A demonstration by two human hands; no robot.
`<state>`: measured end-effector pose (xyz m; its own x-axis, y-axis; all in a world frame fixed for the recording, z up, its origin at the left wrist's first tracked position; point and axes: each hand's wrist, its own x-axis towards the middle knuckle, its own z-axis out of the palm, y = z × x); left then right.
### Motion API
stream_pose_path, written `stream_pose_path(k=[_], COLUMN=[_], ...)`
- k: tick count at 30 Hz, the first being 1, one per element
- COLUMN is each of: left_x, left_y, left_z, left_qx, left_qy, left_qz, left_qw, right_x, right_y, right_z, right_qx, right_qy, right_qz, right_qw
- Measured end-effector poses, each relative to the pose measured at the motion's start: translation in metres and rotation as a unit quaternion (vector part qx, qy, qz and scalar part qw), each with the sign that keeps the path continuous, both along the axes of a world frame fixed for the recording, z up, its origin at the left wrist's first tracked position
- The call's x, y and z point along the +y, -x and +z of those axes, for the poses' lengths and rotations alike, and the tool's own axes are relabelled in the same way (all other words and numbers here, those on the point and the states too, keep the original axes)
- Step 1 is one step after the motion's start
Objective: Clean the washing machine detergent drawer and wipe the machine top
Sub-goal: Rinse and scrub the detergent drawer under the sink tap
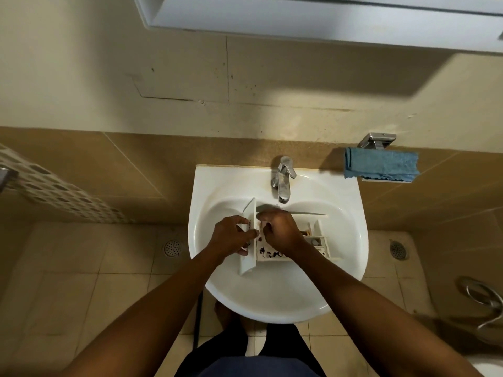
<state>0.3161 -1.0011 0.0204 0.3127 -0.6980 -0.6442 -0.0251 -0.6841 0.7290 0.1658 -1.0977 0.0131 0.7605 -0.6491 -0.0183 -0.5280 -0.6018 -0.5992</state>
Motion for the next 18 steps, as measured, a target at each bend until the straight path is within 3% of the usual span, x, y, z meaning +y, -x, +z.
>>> stream_pose_path(k=[5,12,18], left_x=[-0.001,-0.001,-0.001], left_y=[-0.001,-0.002,-0.002], left_z=[-0.003,-0.002,-0.002], left_qx=[-0.014,0.0,-0.008], left_qy=[0.007,0.001,0.009], left_qz=[-0.017,-0.003,-0.01], left_qw=[1.0,1.0,1.0], right_x=[0.038,0.002,0.042], right_y=[0.042,0.005,0.034], right_z=[0.012,0.009,0.007], right_qx=[0.027,0.034,0.008], right_qy=[0.038,0.042,0.071], right_qz=[0.092,0.07,0.089], right_qw=[0.995,0.996,0.993])
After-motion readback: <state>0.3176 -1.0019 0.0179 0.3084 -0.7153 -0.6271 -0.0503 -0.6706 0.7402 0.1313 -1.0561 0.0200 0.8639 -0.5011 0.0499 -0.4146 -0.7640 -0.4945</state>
